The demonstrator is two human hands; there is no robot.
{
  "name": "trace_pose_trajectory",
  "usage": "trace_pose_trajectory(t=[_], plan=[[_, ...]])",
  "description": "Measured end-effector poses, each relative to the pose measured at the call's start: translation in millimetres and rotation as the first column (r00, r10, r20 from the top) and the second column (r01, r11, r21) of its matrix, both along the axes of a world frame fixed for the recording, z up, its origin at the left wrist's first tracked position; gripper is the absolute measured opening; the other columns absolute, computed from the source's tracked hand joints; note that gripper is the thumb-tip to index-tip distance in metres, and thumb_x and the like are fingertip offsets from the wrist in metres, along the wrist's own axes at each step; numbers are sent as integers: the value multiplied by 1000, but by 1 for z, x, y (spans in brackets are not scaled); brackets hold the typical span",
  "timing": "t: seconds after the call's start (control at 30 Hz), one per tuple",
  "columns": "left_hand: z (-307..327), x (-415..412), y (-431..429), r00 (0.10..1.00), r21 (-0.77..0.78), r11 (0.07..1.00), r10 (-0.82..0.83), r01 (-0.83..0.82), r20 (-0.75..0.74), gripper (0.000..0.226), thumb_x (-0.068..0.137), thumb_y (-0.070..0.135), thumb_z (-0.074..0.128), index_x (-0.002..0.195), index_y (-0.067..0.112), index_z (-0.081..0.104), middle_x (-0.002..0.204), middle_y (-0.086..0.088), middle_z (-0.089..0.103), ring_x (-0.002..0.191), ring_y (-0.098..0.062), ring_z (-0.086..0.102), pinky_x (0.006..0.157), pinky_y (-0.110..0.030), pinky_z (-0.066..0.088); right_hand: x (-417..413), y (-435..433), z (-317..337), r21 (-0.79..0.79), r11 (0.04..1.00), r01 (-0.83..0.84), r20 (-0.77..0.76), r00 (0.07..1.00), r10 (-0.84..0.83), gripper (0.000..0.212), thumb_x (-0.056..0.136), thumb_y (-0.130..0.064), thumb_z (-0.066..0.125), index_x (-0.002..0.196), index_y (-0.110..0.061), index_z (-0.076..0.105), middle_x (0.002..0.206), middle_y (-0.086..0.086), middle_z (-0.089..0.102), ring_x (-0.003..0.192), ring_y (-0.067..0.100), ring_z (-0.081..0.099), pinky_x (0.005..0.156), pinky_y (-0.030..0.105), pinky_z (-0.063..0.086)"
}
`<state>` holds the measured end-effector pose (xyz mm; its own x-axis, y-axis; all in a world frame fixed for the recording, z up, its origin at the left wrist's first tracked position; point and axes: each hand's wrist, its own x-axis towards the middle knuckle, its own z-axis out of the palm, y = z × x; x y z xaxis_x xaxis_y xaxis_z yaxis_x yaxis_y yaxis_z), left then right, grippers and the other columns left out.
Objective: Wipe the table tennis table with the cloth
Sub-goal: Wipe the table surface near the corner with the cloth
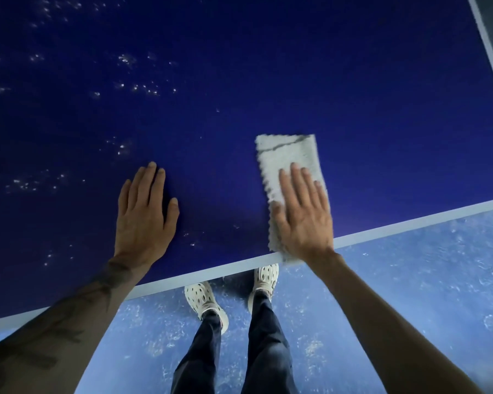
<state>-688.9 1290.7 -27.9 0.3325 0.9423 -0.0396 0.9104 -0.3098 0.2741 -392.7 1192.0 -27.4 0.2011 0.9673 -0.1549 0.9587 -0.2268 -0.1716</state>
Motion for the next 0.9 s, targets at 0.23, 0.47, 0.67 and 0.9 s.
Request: trace_pose_trajectory(t=[0.23,0.47,0.67,0.9], plan=[[-10,-5,-2,999,38,999,-1,0,49,59,109,32,34,161,5,33,171,-11,27,160,-28,21,132,-48,11,-77,32,0,31,997,69,-25,997,-68,67,113,-49,19,171,-18,8,178,8,2,165,24,-1,134,46,4],[-10,-7,-1,997,65,998,-12,7,78,57,109,30,33,159,3,37,169,-14,31,158,-31,25,131,-51,15,-54,-12,-5,-6,995,-97,15,995,97,66,113,-51,22,171,-23,7,179,2,2,165,17,-4,135,43,2],[-13,-7,-1,996,84,996,-8,0,93,56,109,30,35,159,4,38,168,-13,33,158,-30,26,131,-48,15,-44,24,2,51,972,231,29,972,-232,68,112,-50,21,171,-17,15,178,8,10,165,26,7,134,48,8],[-9,-7,-1,998,47,999,-11,7,70,57,109,29,33,160,4,36,170,-12,30,159,-29,23,131,-50,16,-79,0,-7,45,981,-189,-2,982,189,65,113,-47,27,171,-19,16,178,5,10,166,21,3,134,47,9]])
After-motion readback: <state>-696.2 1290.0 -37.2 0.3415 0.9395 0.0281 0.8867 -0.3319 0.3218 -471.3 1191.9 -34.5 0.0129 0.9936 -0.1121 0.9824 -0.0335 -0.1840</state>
